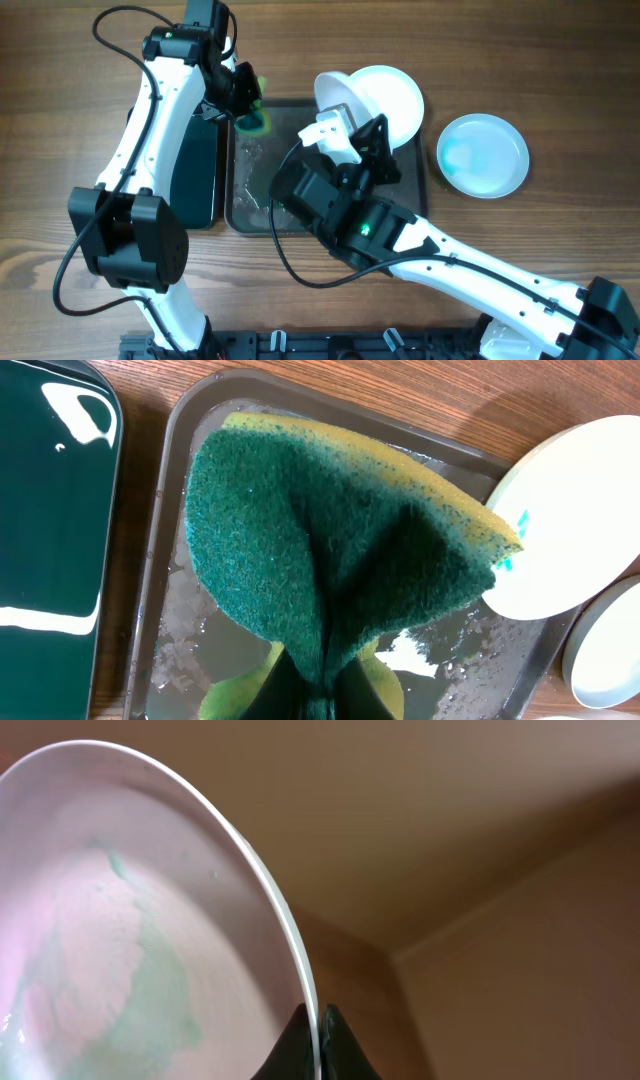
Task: Clean dirty plates on tray and stack at the side
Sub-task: 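Lift the plate with right gripper and stack it on the side plate, then grasp the last plate rim with right gripper, pull it to tray center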
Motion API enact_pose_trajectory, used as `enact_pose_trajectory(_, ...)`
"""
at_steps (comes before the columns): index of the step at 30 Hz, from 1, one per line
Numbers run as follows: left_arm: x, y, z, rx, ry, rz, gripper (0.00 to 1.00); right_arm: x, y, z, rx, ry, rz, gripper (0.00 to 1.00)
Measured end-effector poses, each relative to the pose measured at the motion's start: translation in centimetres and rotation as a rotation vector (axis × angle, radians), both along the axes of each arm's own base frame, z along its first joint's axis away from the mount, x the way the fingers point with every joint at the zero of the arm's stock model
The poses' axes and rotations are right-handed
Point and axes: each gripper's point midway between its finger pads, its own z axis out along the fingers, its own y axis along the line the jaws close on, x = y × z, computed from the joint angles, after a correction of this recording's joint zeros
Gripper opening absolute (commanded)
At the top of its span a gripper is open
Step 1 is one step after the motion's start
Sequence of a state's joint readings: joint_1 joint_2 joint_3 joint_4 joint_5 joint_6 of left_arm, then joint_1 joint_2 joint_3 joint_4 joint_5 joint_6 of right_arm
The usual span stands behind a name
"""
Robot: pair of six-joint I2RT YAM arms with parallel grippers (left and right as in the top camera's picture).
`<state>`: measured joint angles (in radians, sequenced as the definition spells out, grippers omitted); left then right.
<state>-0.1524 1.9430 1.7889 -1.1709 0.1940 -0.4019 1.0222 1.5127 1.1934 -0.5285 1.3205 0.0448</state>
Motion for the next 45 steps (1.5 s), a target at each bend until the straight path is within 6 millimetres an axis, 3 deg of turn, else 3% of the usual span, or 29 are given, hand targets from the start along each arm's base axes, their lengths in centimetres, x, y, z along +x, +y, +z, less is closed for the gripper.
enact_pose_trajectory(6, 0.0, 0.1, 0.0, 0.003, -0.001, 0.001, 0.04, 0.9, 0.2, -6.5, 0.362, 0.264, 0.034, 0.04)
enact_pose_trajectory(9, 0.0, 0.1, 0.0, 0.003, 0.0, 0.001, 0.04, 2.0, -1.9, -9.4, 0.579, 0.428, -0.031, 0.04)
enact_pose_trajectory(11, 0.0, 0.1, 0.0, 0.004, 0.0, 0.001, 0.04, 2.5, -3.4, -9.7, 0.718, 0.491, -0.058, 0.04)
enact_pose_trajectory(15, 0.0, 0.1, 0.0, 0.003, 0.001, 0.001, 0.04, 4.0, -10.6, -6.9, 1.02, 0.458, -0.159, 0.04)
enact_pose_trajectory(18, 0.0, 0.1, 0.0, 0.004, 0.001, 0.001, 0.04, 3.6, -19.6, -6.0, 1.187, 0.367, -0.353, 0.04)
enact_pose_trajectory(22, 0.0, 0.1, 0.0, 0.004, 0.002, 0.001, 0.04, 1.9, -28.7, -8.2, 1.276, 0.299, -0.619, 0.04)
enact_pose_trajectory(25, -0.1, 0.1, 0.0, 0.004, 0.003, 0.001, 0.04, 1.2, -32.1, -11.9, 1.301, 0.349, -0.766, 0.04)
enact_pose_trajectory(28, -0.1, 0.1, 0.0, 0.004, 0.002, 0.001, 0.04, 1.0, -33.0, -16.4, 1.305, 0.462, -0.854, 0.04)
enact_pose_trajectory(33, -0.1, 0.1, 0.0, 0.004, 0.003, 0.001, 0.04, 0.0, -32.2, -22.3, 1.298, 0.66, -0.936, 0.04)
enact_pose_trajectory(34, -0.1, 0.1, 0.0, 0.004, 0.002, 0.001, 0.04, -0.4, -31.9, -22.9, 1.295, 0.695, -0.939, 0.13)
enact_pose_trajectory(37, -0.1, 0.1, 0.0, 0.004, 0.002, 0.001, 0.04, -0.6, -31.7, -23.0, 1.287, 0.715, -0.931, 0.19)
enact_pose_trajectory(40, -0.1, 0.1, 0.0, 0.004, 0.002, 0.001, 0.04, -2.1, -30.9, -22.8, 1.292, 0.792, -0.957, 0.23)
enact_pose_trajectory(43, -0.1, 0.1, 0.0, 0.004, 0.002, 0.001, 0.04, -2.2, -30.5, -21.0, 1.295, 0.838, -0.944, 0.28)
enact_pose_trajectory(45, -0.1, 0.1, 0.0, 0.004, 0.003, 0.001, 0.04, -0.1, -30.5, -17.2, 1.298, 0.814, -0.83, 0.34)
